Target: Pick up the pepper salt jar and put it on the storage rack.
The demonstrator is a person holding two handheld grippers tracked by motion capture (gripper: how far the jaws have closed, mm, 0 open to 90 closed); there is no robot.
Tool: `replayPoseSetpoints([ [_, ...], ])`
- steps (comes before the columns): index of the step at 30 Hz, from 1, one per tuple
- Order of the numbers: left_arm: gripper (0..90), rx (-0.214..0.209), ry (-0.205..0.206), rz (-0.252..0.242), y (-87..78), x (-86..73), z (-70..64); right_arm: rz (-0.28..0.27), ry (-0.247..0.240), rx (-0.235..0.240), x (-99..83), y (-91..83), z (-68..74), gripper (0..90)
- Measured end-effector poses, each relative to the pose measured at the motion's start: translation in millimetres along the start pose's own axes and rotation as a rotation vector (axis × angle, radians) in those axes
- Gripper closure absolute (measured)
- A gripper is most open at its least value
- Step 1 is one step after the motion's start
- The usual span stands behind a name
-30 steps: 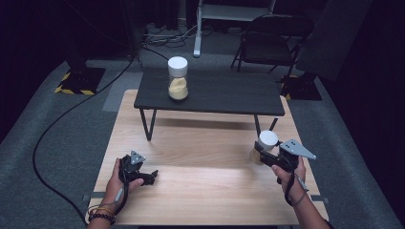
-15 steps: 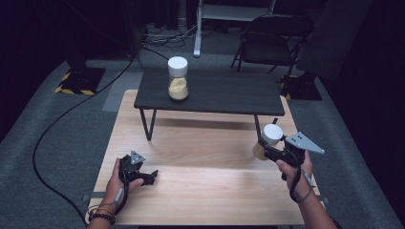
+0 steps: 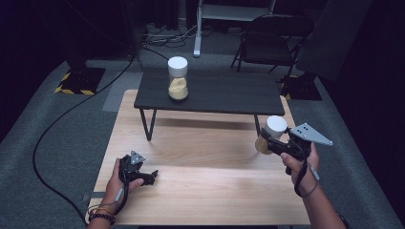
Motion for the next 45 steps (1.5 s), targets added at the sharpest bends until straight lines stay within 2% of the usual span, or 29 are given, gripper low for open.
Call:
replayPoseSetpoints([
  [14,0.4,0.0,-0.001,-0.001,0.0,-0.1,-0.1,-0.032,0.013,-0.007,33.8,4.8,0.1,34.0],
  [24,0.4,0.0,-0.001,-0.001,0.0,-0.1,-0.1,-0.038,-0.012,-0.03,57.8,10.9,4.7,34.0],
  [29,0.4,0.0,-0.001,-0.001,0.0,-0.2,-0.1,-0.04,-0.001,-0.037,65.1,16.2,4.5,34.1],
  [45,0.4,0.0,-0.001,-0.001,0.0,-0.2,-0.1,-0.053,-0.024,-0.077,92.2,42.8,7.6,34.1],
])
Point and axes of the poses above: each handheld gripper's, and its own axes: y roughly forward along the jaws, x roughly out of its top, z roughly to its left, the point moved 2 cm from there along y, roughly forward along the jaws, and after that the axes turned 8 degrees about -z, right-handed, at the moved point
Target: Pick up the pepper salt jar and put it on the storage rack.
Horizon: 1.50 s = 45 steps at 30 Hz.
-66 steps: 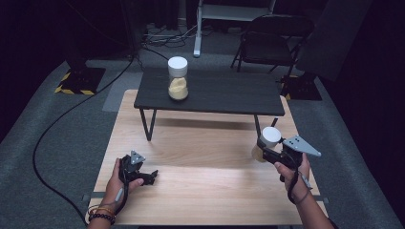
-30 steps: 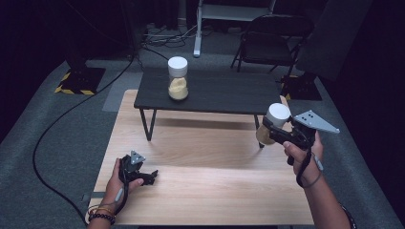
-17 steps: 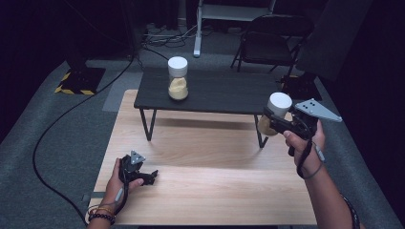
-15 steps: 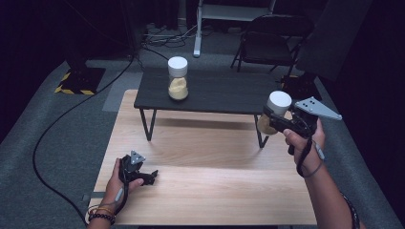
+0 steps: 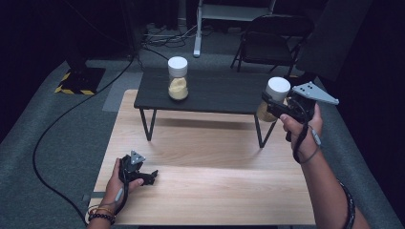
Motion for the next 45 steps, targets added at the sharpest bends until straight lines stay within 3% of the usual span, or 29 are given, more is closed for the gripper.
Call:
replayPoseSetpoints([
  [15,0.4,0.0,0.001,0.0,0.0,0.1,0.0,-0.01,0.015,0.003,9.0,31.1,2.9,34.1],
  [45,0.4,0.0,0.0,0.0,0.0,0.0,0.0,-0.012,0.024,0.009,7.4,89.1,20.1,34.0],
])
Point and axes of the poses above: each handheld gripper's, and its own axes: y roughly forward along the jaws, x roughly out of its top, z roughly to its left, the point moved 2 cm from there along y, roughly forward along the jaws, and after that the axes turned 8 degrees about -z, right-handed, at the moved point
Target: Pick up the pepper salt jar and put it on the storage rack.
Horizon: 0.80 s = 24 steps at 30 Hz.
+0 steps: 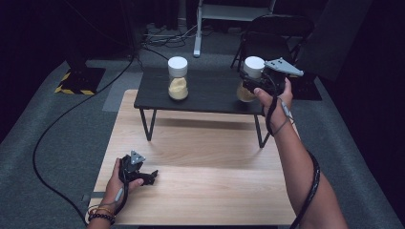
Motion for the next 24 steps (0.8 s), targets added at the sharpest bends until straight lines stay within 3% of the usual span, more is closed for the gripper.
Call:
replayPoseSetpoints([
  [13,0.4,0.0,0.001,0.0,0.0,0.0,0.0,0.013,-0.014,0.004,-4.2,7.7,8.0,34.0],
  [24,0.4,0.0,0.0,0.0,0.0,0.0,0.0,0.028,-0.005,-0.009,-13.9,10.3,5.8,34.0],
])
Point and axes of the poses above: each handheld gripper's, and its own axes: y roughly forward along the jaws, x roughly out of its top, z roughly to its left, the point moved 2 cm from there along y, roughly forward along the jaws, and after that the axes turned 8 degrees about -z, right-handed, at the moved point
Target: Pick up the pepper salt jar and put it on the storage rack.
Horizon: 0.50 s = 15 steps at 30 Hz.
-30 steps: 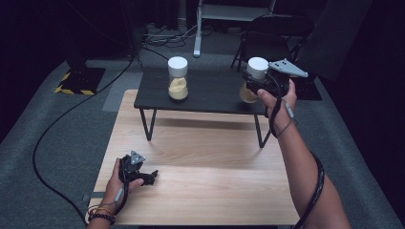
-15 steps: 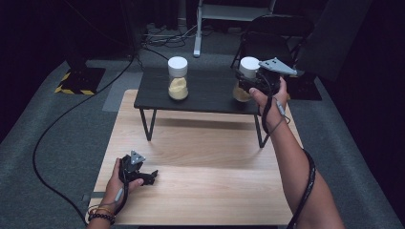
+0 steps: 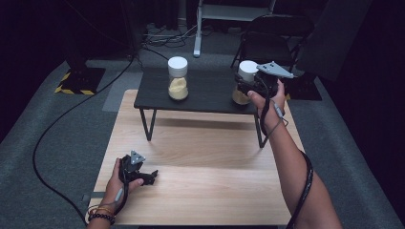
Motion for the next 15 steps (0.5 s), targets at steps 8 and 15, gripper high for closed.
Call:
replayPoseSetpoints([
  [8,0.4,0.0,0.0,0.0,0.0,0.0,0.0,0.004,0.01,0.001,-5.0,0.9,-3.7,33.9],
  [15,0.4,0.0,0.001,0.0,0.0,0.1,0.1,-0.003,0.024,0.003,-8.7,-0.5,-7.5,33.9],
])
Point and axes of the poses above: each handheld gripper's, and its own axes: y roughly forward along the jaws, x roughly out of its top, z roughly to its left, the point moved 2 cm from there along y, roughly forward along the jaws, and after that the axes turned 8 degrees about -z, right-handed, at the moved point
